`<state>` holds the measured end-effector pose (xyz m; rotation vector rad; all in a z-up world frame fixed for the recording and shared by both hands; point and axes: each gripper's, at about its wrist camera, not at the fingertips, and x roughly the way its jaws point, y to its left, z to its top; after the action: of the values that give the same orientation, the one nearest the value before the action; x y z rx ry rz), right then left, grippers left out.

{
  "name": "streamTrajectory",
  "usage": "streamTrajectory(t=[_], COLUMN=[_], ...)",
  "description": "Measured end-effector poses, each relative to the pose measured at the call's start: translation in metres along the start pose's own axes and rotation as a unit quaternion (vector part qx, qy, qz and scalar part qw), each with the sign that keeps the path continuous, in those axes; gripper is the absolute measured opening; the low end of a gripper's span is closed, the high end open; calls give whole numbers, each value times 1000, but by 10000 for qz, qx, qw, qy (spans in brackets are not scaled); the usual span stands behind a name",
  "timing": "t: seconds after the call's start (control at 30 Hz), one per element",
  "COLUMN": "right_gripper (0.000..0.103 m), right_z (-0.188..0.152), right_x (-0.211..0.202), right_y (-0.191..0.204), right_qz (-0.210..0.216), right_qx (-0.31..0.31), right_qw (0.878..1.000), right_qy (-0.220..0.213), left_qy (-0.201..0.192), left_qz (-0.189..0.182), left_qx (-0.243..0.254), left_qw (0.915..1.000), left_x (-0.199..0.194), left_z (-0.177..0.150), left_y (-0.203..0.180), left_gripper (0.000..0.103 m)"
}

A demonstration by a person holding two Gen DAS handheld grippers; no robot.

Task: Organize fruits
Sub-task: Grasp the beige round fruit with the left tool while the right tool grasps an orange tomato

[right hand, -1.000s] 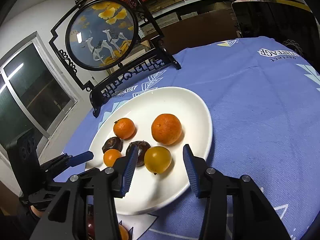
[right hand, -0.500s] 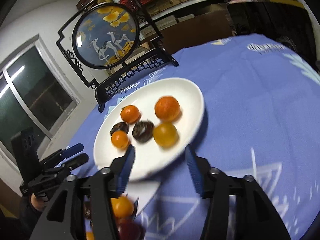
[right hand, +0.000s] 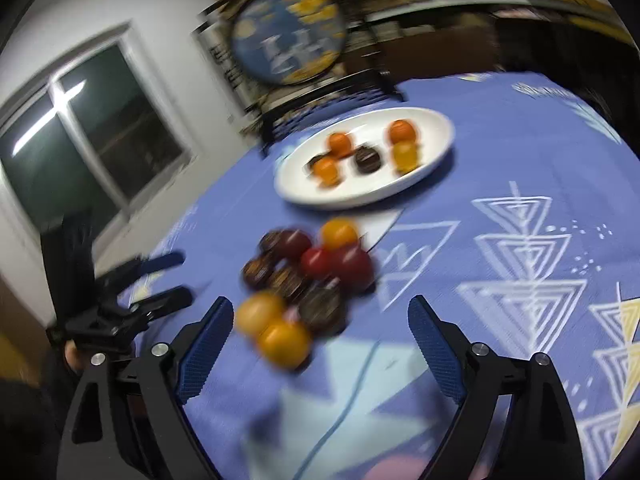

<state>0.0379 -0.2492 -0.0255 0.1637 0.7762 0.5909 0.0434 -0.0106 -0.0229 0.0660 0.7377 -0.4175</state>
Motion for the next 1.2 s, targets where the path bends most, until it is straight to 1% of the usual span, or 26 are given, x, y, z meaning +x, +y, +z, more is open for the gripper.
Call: streamTrajectory(t=[0.07,0.17,0.2,0.23,0.27,0.33,0.37,0.4,0.47,0.5,0.53,0.67,0.83,1.1,1.13,1.2], right_gripper=[90,88,82,73,69,56,55,50,41,37,37,36,36,36,36,36], right_z=[-8,-14,-15,-16,-16,-18,-19,-20,-20,-20,-20,-21,-21,-18,-18,-19], right_x=[8,20,22,26,30,40,44,48,48,48,47,42,26,1,1,1], right_y=[14,26,29,30,31,29,28,27,25,24,20,9,-2,-41,-44,-49], right_qz=[-91,-179,-169,-165,-177,-121,-118,-164,-205,-146,-56,85,-34,-210,-209,-201], right_qx=[-243,-420,-463,-506,-504,-385,-335,-298,-290,-264,-188,37,81,502,543,591], right_qw=[9995,9986,9984,9983,9982,9983,9982,9980,9984,9986,9990,9995,9999,9983,9981,9978], right_qy=[157,269,268,255,269,426,491,538,451,434,406,311,90,-211,-219,-224], left_qy=[38,148,171,171,165,171,186,202,248,261,285,326,259,332,337,380], left_qz=[6,26,38,42,40,52,61,69,103,103,100,134,384,279,279,198], left_qx=[32,47,57,61,56,34,16,8,-17,-27,-54,-62,137,279,274,226], left_qw=[10000,9999,9998,9998,9998,9998,9998,9998,9996,9996,9995,9994,9988,9987,9987,9988], left_x=[-2,-2,-3,-4,-6,-7,-7,-6,-4,-3,-1,5,13,36,38,45], left_z=[-7,-17,-19,-21,-23,-25,-26,-27,-29,-29,-30,-27,-20,-5,-3,1], left_y=[-6,-11,-12,-13,-14,-12,-12,-11,-9,-8,-7,-9,-23,-46,-48,-51], left_gripper=[96,96,96,96,96,96,96,96,96,96,96,96,96,95,94,80])
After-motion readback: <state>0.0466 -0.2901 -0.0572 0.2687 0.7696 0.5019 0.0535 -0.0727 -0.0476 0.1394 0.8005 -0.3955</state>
